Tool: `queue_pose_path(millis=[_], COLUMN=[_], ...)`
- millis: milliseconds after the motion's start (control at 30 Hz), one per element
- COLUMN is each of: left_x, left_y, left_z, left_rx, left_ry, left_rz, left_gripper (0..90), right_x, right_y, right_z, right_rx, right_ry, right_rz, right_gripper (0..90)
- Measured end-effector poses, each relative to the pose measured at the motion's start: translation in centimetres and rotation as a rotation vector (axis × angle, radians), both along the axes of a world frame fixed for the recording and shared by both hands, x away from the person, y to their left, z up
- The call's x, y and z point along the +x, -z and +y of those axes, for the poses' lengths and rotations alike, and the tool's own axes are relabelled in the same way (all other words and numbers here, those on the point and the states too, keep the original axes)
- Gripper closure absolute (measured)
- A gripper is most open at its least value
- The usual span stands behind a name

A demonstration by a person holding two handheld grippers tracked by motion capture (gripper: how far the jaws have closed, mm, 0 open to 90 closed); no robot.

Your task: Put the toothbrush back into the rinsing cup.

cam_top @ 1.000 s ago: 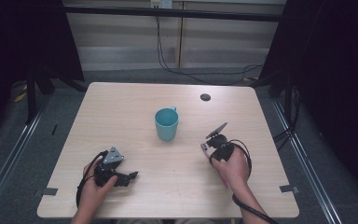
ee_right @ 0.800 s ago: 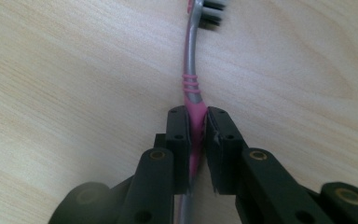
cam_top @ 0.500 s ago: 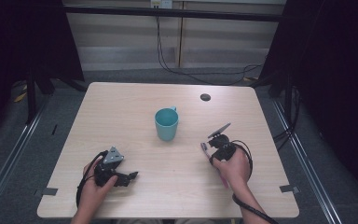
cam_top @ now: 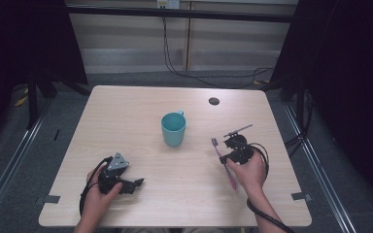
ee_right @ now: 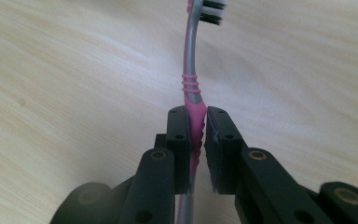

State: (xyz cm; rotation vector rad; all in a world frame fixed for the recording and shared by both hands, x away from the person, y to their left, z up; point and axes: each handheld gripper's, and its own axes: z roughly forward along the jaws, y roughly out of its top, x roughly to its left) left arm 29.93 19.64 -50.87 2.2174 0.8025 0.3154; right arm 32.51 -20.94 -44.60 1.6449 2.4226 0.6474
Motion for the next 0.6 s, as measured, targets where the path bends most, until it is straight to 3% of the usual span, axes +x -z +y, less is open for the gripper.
queue_pose_path(millis=[100, 300, 333, 367, 433, 467, 500, 600], left_x=[0.0, 0.0, 0.0, 0.0, 0.0, 0.0, 0.0, 0.0], left_y=[0.0, 0.0, 0.0, 0.0, 0.0, 0.0, 0.0, 0.0], left_z=[0.0, 0.0, 0.0, 0.0, 0.0, 0.0, 0.0, 0.0], left_rx=[-0.002, -0.003, -0.002, -0.002, -0.002, 0.000, 0.000, 0.000], left_ry=[0.001, 0.001, 0.002, 0.002, 0.002, 0.002, 0.002, 0.003], left_rz=[0.001, 0.000, 0.000, 0.000, 0.000, -0.001, -0.001, -0.001], left_gripper=[14.0, 14.0, 14.0, 13.9, 13.9, 13.9, 13.9, 13.9], right_x=[0.0, -0.3, -0.3, -0.4, -0.4, -0.5, -0.5, -0.7], right_y=[-0.5, -2.3, -2.3, -2.7, -2.9, -3.3, -3.3, -3.9], right_z=[0.0, -0.1, -0.1, -0.1, -0.1, -0.2, -0.2, -0.2], right_rx=[0.020, 0.074, 0.074, 0.091, 0.107, 0.124, 0.124, 0.157], right_ry=[0.001, 0.013, 0.013, 0.024, 0.026, 0.039, 0.039, 0.053], right_rz=[-0.036, -0.164, -0.164, -0.205, -0.222, -0.262, -0.262, -0.330], right_gripper=[81.0, 80.9, 80.9, 80.9, 81.0, 81.0, 81.0, 81.0])
